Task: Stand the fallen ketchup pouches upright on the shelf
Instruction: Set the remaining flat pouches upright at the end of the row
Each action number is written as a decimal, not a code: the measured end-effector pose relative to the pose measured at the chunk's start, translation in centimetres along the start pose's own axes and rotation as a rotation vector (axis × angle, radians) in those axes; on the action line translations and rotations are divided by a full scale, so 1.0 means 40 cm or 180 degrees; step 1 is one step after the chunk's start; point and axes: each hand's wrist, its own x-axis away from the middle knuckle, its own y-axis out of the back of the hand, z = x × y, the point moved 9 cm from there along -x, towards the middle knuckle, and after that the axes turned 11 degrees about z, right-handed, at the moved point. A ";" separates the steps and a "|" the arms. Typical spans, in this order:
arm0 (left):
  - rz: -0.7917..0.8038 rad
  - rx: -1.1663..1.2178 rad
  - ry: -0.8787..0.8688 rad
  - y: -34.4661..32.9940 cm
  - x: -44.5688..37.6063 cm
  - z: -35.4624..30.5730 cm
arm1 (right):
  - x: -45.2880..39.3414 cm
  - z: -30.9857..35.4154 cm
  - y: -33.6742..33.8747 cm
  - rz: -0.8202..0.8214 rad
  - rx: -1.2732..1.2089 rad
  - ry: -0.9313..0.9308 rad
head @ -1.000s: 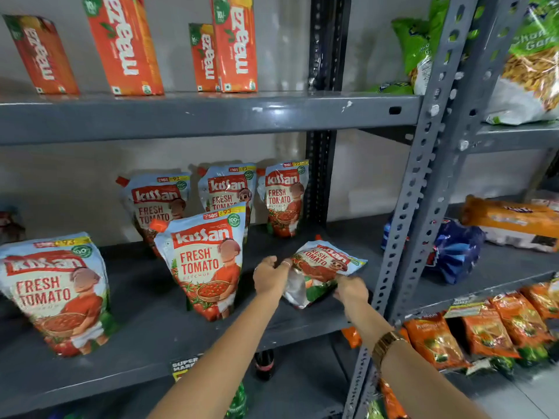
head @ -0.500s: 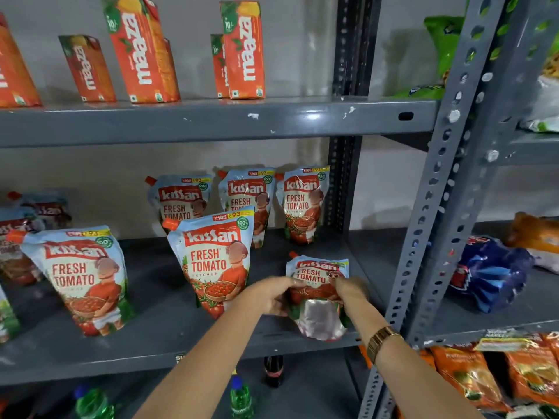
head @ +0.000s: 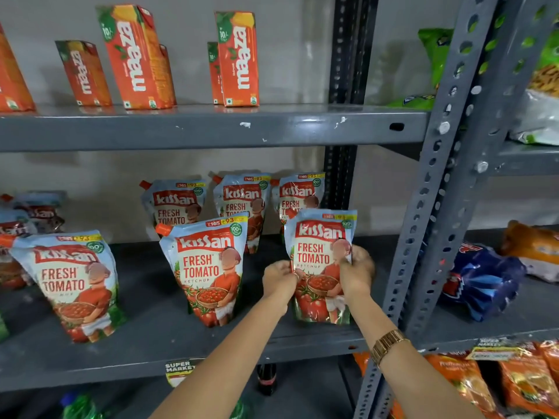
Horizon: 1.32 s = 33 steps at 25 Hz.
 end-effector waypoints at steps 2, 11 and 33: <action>-0.0075 -0.0205 -0.0401 -0.013 0.001 -0.034 | 0.007 0.045 0.022 -0.0123 -0.0063 0.0390; 0.0697 0.0157 -0.0474 -0.097 -0.012 0.049 | 0.030 -0.111 0.015 0.0250 -0.0175 -0.0231; 0.0553 -0.0359 -0.0615 0.000 0.051 0.093 | 0.121 -0.159 -0.053 0.0958 0.0334 0.0201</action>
